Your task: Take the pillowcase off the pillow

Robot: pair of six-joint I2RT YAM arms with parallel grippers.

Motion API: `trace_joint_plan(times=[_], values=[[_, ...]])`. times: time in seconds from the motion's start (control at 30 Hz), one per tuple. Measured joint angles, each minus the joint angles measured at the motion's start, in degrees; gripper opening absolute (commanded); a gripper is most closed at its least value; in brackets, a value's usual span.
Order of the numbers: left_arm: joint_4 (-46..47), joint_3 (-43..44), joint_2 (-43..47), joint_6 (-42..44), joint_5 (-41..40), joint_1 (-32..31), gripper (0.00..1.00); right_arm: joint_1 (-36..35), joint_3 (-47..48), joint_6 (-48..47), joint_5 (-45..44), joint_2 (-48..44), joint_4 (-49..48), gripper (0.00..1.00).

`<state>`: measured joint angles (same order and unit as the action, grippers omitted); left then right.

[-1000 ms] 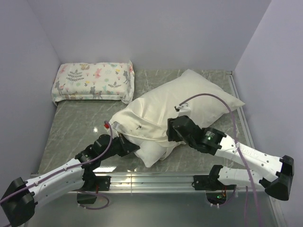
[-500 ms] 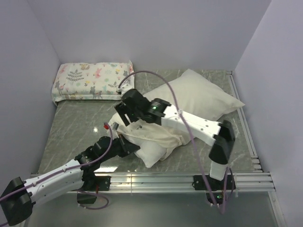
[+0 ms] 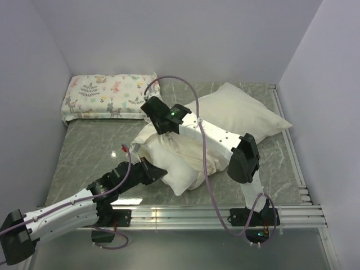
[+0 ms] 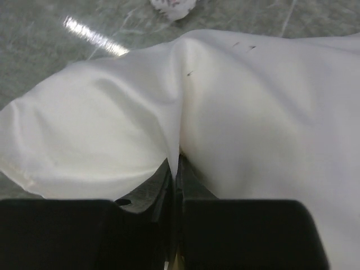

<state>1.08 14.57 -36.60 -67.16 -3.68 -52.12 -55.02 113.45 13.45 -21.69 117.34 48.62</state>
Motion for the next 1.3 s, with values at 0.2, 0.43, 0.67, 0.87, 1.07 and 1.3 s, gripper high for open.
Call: trace_joint_plan(times=[0.2, 0.43, 0.67, 0.87, 1.07, 1.3], values=[[-3.2, 2.7, 0.0, -0.5, -3.4, -6.4, 0.0, 7.9, 2.4, 2.7, -4.2, 1.0, -1.2, 0.02], [-5.6, 5.4, -0.7, -2.8, -12.1, -13.4, 0.0, 16.2, 1.8, 6.8, -1.0, 3.6, -0.7, 0.0], [-7.9, 6.1, -0.9, -5.2, -19.1, -18.9, 0.01, 21.2, -3.7, 9.3, 6.4, 2.8, -1.9, 0.06], [-7.9, 7.0, -4.5, -5.7, -19.5, -21.6, 0.01, 22.7, -14.4, 7.8, 8.3, -5.0, -7.6, 0.37], [-7.4, 8.3, -9.3, -5.4, -16.5, -22.9, 0.0, 17.7, -20.5, 1.8, 7.1, -12.4, -11.1, 0.7], [-4.9, 7.3, -10.6, -5.5, -13.7, -23.4, 0.01, 10.7, -16.5, -5.9, 8.8, -15.6, -11.3, 0.79]])
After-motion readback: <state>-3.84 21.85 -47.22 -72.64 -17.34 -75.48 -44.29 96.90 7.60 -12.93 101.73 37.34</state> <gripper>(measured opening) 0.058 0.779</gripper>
